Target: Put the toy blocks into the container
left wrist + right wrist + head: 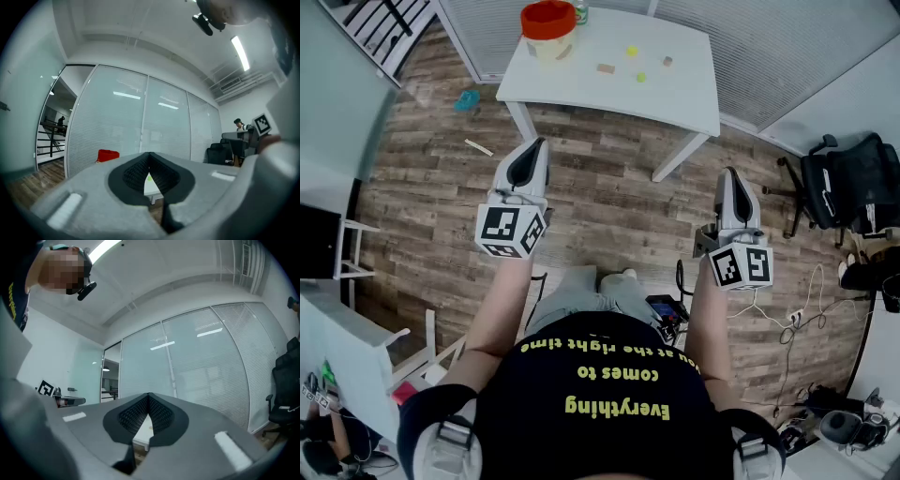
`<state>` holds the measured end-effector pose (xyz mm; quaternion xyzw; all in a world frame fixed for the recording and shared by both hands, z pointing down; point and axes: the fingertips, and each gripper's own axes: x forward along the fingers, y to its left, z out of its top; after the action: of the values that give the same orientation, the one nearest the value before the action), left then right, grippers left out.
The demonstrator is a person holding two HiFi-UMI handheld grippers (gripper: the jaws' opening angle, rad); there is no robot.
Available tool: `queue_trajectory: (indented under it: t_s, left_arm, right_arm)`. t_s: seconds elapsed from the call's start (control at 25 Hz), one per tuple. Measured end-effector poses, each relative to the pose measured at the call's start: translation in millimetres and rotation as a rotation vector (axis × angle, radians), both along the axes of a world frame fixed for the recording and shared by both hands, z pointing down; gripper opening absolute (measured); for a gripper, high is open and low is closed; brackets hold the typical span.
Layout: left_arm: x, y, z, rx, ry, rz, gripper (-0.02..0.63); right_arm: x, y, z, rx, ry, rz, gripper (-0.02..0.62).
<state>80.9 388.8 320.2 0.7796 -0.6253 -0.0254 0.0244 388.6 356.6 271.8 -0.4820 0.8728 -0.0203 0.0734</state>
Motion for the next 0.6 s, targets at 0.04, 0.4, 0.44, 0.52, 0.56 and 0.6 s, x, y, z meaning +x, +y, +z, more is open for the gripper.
queue_trajectory:
  t_s: [0.04,0.4,0.44,0.52,0.56,0.6]
  left_arm:
    - [0.6,-0.7,-0.2,0.000,-0.002,0.002,-0.003]
    - [0.4,-4.6,-6.4,0.014,-0.026,0.016,-0.003]
    - [1.4,-4.1,-7.6,0.018,-0.037,0.019,-0.003]
    - [3.6,-3.3,-9.3,0.024,-0.045,0.028,-0.003]
    - [4.1,-3.5,-9.5,0.026,-0.045,0.033,-0.003]
    - [4.1,-4.1,-9.4,0.027,-0.044,0.037,-0.003]
  right_arm:
    - [-0.7,-1.1,0.5,0.000,-0.005,0.001,0.005]
    - [-13.5,-7.1,2.2,0.011,-0.004,-0.007,0.005]
    - [-15.4,-7.2,1.3,0.013,-0.004,-0.010,0.005]
    - [-17.9,-8.3,0.8,0.019,-0.007,-0.014,0.005]
    - [-19.1,-9.5,0.7,0.021,-0.009,-0.014,0.005]
    - [-20.7,-11.1,0.4,0.023,-0.013,-0.015,0.005]
